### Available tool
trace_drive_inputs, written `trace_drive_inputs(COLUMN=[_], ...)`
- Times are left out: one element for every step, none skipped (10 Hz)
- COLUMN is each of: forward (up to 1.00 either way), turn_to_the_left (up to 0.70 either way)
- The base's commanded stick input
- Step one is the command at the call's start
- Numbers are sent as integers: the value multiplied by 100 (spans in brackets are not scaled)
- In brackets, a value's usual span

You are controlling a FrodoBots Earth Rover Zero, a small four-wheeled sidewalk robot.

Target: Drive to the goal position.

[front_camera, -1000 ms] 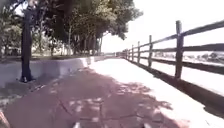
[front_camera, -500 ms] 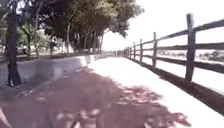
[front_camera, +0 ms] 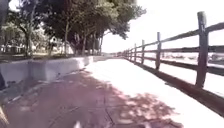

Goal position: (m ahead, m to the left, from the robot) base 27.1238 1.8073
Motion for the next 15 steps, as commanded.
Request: trace_drive_inputs(forward=[70,70,70,70,70,70,70,70,70,70,70,70,70,70,70], turn_to_the_left=[0,0,0,0,0,0,0,0,0,0,0,0,0,0,0])
